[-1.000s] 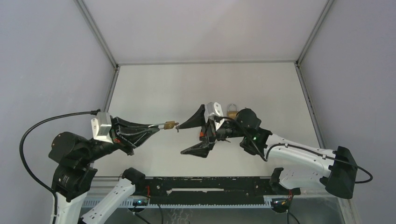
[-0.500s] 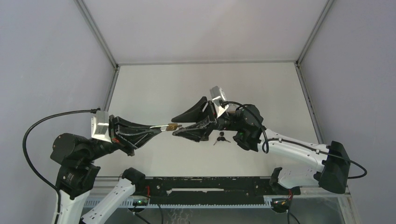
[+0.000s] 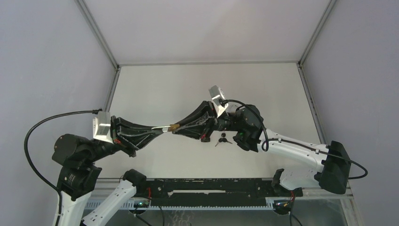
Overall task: Lock with the key
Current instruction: Lock the lock.
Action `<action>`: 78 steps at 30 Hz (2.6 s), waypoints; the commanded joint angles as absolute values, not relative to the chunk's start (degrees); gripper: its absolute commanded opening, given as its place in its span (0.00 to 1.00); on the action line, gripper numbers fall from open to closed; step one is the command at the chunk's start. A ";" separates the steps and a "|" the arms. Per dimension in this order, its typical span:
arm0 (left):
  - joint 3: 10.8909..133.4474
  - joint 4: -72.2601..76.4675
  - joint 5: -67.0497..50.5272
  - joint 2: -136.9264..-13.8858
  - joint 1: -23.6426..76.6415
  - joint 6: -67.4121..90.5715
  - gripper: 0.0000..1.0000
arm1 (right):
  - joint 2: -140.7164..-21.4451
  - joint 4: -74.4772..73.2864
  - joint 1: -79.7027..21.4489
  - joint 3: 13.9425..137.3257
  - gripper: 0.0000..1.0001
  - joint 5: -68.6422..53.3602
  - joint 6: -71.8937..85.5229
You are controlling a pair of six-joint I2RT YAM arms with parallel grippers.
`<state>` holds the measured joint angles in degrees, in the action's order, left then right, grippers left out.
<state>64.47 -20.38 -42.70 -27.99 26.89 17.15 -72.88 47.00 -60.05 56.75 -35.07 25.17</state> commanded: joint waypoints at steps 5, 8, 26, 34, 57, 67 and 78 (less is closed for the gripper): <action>62.09 -17.63 -43.23 -26.99 27.12 18.90 0.00 | -71.57 47.31 -59.68 59.45 0.00 -34.32 24.69; 59.99 -19.06 -40.87 -26.12 27.16 18.81 0.26 | -69.36 41.51 -59.05 59.50 0.00 -32.79 21.71; 29.17 -3.08 -28.65 -5.39 26.45 25.88 0.93 | -59.48 -11.51 -53.28 69.61 0.00 -30.65 1.11; 14.98 14.25 -22.37 -0.11 20.35 42.36 0.95 | -58.41 -16.76 -56.26 71.51 0.00 -25.73 0.13; 47.31 -10.80 -55.58 -22.18 19.16 16.53 0.75 | -62.82 -24.70 -64.23 81.26 0.00 -20.84 -9.09; 43.54 -9.50 -43.68 -24.61 30.39 12.81 0.84 | -62.67 -15.39 -64.94 79.92 0.00 -19.69 -4.00; 37.23 13.89 -40.93 -33.95 36.89 19.86 0.89 | -63.01 -4.13 -63.33 72.80 0.00 -15.30 3.82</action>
<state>37.76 5.23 -42.59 -32.67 34.46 18.44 -63.68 -13.39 -63.72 72.82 -17.32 0.16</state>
